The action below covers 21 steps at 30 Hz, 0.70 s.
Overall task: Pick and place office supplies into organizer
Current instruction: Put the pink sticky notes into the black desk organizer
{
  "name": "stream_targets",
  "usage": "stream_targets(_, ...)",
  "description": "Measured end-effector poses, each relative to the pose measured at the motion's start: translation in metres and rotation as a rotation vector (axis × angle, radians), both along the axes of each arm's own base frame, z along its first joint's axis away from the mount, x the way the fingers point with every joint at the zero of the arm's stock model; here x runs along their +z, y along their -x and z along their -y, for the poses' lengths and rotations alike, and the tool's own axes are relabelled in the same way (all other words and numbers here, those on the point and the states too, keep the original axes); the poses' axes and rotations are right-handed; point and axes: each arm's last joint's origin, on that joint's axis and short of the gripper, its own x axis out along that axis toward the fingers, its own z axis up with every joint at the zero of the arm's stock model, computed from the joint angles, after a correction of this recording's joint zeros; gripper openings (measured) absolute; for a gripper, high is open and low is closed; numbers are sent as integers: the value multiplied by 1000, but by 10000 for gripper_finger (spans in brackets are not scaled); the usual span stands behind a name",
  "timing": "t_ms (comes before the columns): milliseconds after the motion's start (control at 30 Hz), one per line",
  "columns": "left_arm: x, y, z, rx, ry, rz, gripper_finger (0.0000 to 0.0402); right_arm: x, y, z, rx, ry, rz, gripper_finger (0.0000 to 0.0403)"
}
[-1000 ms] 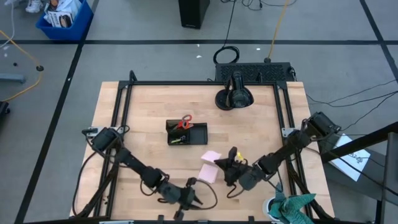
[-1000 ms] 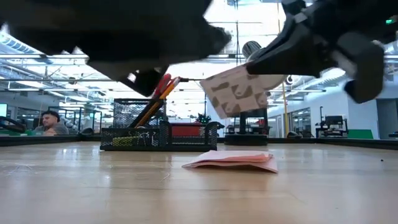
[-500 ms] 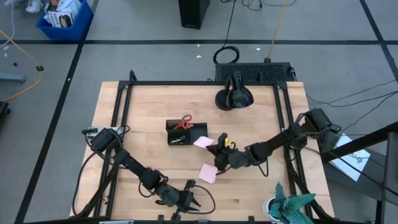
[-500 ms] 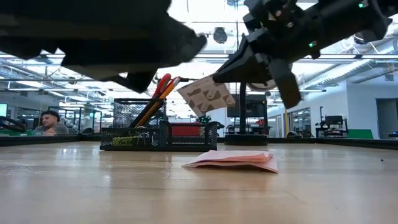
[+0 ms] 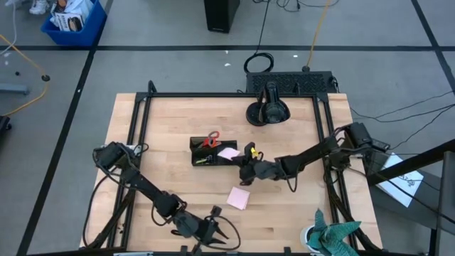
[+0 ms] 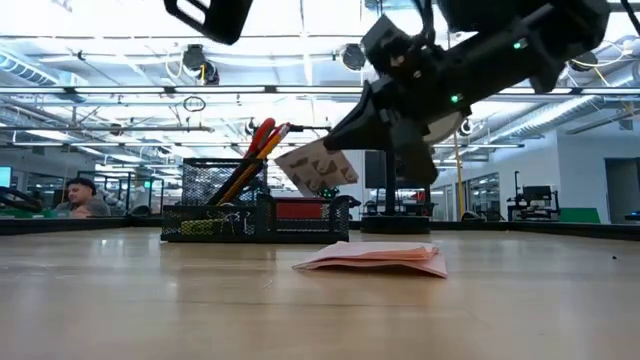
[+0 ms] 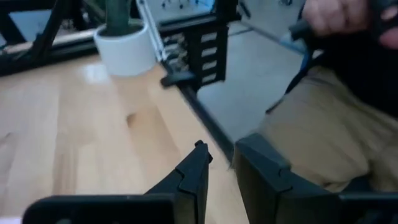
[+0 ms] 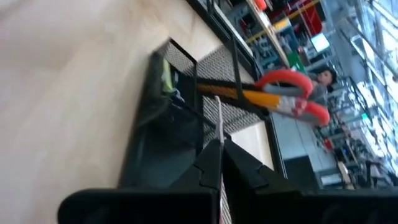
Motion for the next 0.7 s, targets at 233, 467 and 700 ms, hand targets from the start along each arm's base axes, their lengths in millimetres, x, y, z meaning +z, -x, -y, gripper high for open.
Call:
stream_targets(233,-2,4,0,44,-48,-28,85,5,-20,6,-57,-10,-27,0)
stream_targets(467,0,4,1,60,-17,-24,85,-1,-37,9,-44,19,-78,0)
stream_targets(700,5,12,7,49,-41,-2,85,-14,-39,15,-89,48,-125,0)
